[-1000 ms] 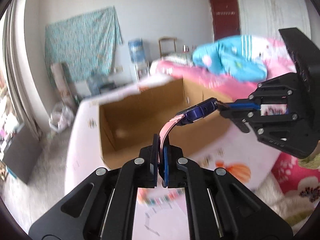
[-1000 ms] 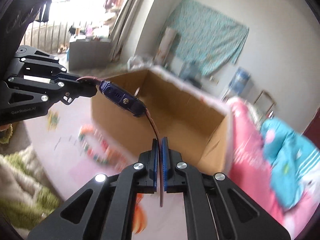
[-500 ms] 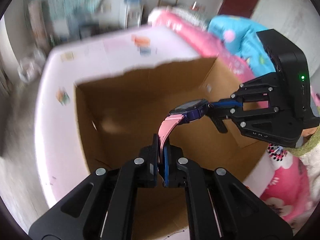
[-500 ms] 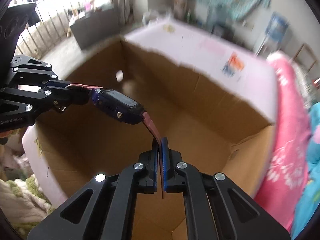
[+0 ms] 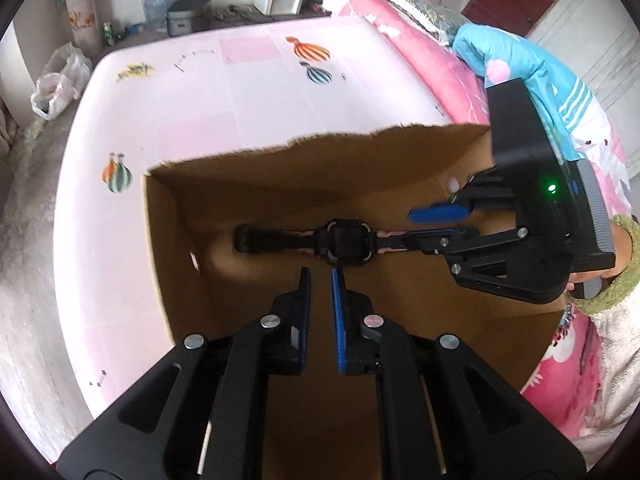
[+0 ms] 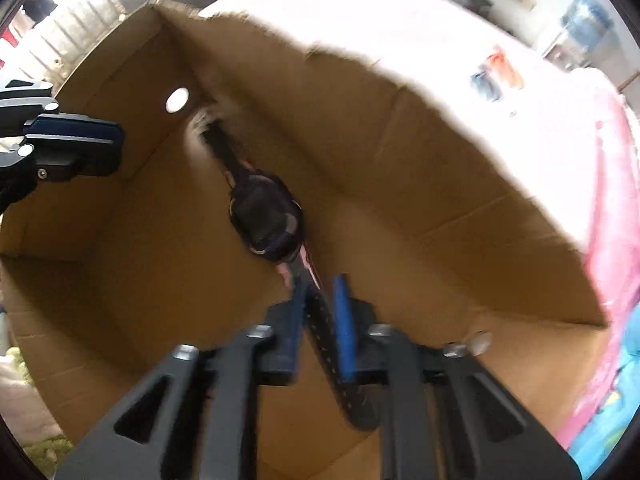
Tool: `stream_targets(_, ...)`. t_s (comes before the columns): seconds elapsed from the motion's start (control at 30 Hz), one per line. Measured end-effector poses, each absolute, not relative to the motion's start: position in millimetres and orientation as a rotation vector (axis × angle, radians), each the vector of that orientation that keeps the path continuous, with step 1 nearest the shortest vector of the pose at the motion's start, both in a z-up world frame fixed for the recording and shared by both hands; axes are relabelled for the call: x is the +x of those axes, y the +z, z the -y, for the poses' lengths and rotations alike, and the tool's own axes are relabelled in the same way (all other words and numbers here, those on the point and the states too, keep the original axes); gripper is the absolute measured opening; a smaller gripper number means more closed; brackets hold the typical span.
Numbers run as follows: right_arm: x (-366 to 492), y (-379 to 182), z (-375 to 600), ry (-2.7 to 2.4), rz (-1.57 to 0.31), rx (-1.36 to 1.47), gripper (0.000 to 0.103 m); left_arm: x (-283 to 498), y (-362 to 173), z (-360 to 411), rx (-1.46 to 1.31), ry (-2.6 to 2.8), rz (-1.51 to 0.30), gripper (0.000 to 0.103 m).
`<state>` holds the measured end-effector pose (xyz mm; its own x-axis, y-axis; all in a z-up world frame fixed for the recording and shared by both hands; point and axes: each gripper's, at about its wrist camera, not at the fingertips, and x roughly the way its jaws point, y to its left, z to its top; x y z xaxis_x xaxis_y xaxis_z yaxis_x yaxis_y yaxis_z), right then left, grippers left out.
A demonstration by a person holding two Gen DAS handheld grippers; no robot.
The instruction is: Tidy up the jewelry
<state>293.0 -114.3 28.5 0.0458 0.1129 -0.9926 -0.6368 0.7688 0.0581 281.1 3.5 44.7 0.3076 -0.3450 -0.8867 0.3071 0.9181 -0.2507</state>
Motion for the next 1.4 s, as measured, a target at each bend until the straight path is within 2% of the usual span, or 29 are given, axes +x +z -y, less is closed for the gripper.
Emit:
stream_targets(0.03, 294.0, 33.8, 115.2, 0.596, -1.389, -0.459, 0.039, 279.3, 48.0, -4.4, -0.033, -0.427, -1.167, 0.01)
stream_targets(0.2, 293.6, 61.8, 122.1, 0.532, -1.242, -0.492, 0.044, 254.9, 73.2, -5.2, 0.012, -0.407, -1.056, 0.013)
stream_targets(0.33, 278.9, 105.1, 137.9, 0.505, -1.121, -0.412, 0.046, 216.0, 110.0, -17.7, 0.011, -0.388, -0.899, 0.026)
stream_targets(0.4, 263.1, 133.4, 149.4, 0.497, -1.038, -0.357, 0.062, 195.5, 124.8, -27.4, -0.002, -0.366, -0.831, 0.032)
stream_targets(0.47, 238.8, 163.2, 164.4, 0.461, -0.942, -0.29, 0.072, 167.5, 135.5, -40.3, -0.027, -0.342, -0.766, 0.041)
stream_targets(0.57, 193.3, 202.7, 182.3, 0.428, -0.808, -0.175, 0.081, 124.5, 137.2, -56.9, -0.062, -0.285, -0.715, 0.045)
stream_targets(0.67, 133.7, 209.7, 209.8, 0.407, -0.74, -0.069, 0.089, 93.2, 119.4, -70.5, -0.102, -0.233, -0.714, 0.05)
stream_targets(0.8, 78.7, 176.4, 219.1, 0.328, -0.802, -0.005, 0.094, 66.1, 73.0, -78.5, -0.193, -0.195, -0.796, 0.05)
stream_targets(0.97, 40.3, 105.0, 194.0, 0.118, -0.907, -0.113, 0.096, 58.9, 8.1, -61.9, -0.255, -0.157, -0.952, 0.05)
stream_targets(1.07, 23.4, 81.2, 180.0, 0.027, -0.919, -0.15, 0.096, 60.3, -13.2, -41.8, -0.185, -0.171, -0.987, 0.05)
stream_targets(1.2, 7.1, 73.1, 176.8, 0.124, -0.911, -0.029, 0.096, 70.3, -29.6, -26.5, -0.136, -0.152, -1.02, 0.048)
stream_targets(1.23, 5.6, 74.3, 175.9, 0.155, -0.897, -0.002, 0.096, 71.9, -31.7, -22.3, -0.11, -0.137, -1.022, 0.047)
stream_targets(1.4, 8.3, 75.2, 160.1, 0.229, -0.898, 0.012, 0.096, 71.5, -37.3, -6.7, 0.011, -0.084, -0.999, 0.029)
